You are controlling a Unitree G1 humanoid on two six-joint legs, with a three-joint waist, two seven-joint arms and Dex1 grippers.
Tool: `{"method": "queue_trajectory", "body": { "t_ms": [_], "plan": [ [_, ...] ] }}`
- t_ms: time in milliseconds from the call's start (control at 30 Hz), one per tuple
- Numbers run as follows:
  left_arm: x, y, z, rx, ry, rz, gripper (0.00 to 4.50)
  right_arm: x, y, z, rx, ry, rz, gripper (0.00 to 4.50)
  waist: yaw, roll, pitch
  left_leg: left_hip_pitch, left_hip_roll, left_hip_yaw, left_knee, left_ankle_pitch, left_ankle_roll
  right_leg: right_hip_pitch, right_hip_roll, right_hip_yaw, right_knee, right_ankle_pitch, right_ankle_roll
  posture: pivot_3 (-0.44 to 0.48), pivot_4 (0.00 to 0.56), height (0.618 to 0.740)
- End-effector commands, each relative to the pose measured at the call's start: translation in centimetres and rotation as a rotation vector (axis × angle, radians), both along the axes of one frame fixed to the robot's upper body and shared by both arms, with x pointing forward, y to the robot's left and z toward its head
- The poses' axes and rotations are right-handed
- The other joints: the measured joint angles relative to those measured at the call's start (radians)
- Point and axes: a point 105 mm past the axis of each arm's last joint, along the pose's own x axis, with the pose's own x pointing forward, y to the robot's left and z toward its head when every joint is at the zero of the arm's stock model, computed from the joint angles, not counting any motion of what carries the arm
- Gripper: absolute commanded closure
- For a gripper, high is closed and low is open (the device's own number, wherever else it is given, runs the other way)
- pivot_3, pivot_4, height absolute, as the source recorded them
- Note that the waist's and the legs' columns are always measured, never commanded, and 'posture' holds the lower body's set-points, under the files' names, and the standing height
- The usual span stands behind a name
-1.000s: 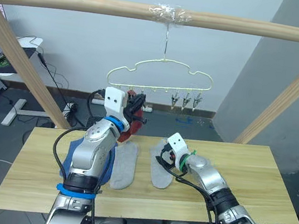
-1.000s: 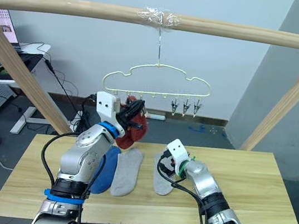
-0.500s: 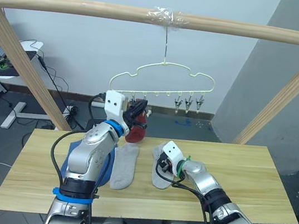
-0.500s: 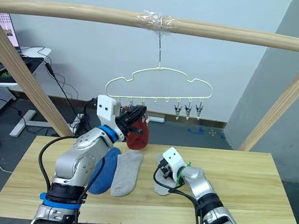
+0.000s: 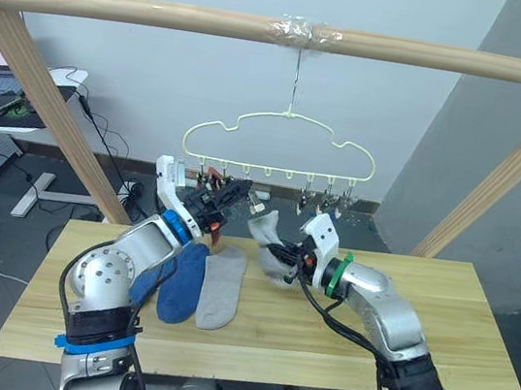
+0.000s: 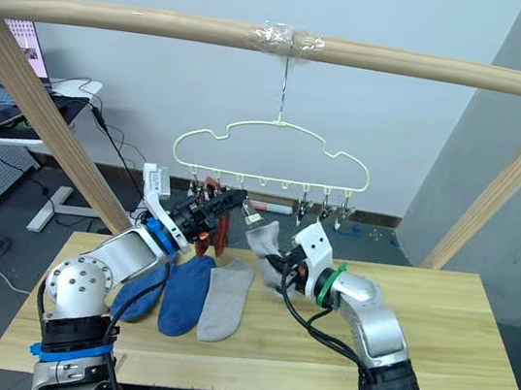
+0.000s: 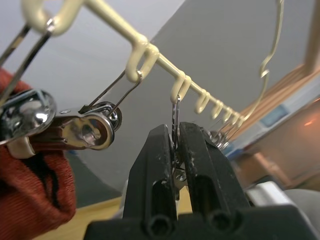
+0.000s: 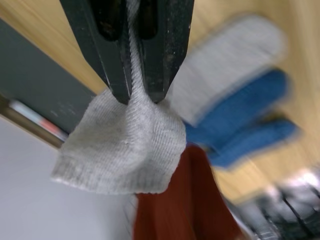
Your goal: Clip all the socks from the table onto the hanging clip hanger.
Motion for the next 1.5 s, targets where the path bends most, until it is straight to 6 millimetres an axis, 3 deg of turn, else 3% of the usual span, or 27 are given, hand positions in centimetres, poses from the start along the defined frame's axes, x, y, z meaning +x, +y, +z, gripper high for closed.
{"method": "queue_trajectory", "body": {
  "t_ms": [33, 400, 833, 1500],
  "plan": [
    [-0.1, 1.0, -0.3, -0.026, 0.043, 0.003, 4.50, -1.5, 0.0, 2.9, 0.110, 0.027, 0.047, 4.48, 0.001, 0.000, -0.001, 0.000, 0.000, 0.000, 0.000, 0.000, 0.000, 0.000, 0.000, 0.000, 0.000, 0.000, 0.000, 0.060, 0.064, 0.740],
    [0.0, 0.3, 0.2, -0.032, 0.047, -0.064, 4.50, -2.1, 0.1, 4.7, 0.170, 0.041, 0.050, 4.48, 0.002, -0.001, -0.004, 0.000, 0.000, 0.002, -0.001, 0.000, 0.000, -0.001, 0.000, 0.000, -0.001, 0.000, -0.001, 0.034, 0.062, 0.740],
    [0.0, 0.5, 1.0, -0.072, 0.030, -0.041, 4.50, -2.2, 0.4, 3.8, 0.162, 0.081, 0.065, 4.48, 0.003, -0.001, -0.004, -0.001, 0.000, 0.001, -0.002, 0.000, 0.000, -0.001, 0.000, 0.000, -0.004, 0.000, -0.001, 0.061, 0.083, 0.740],
    [-0.7, -0.2, 1.0, -0.036, 0.005, -0.082, 4.50, -0.3, 1.1, 5.4, 0.214, 0.060, 0.037, 4.48, 0.009, -0.001, -0.004, -0.004, 0.000, 0.001, -0.005, -0.001, -0.001, -0.001, 0.000, 0.000, -0.012, 0.000, 0.000, 0.063, 0.096, 0.740]
  ]
}}
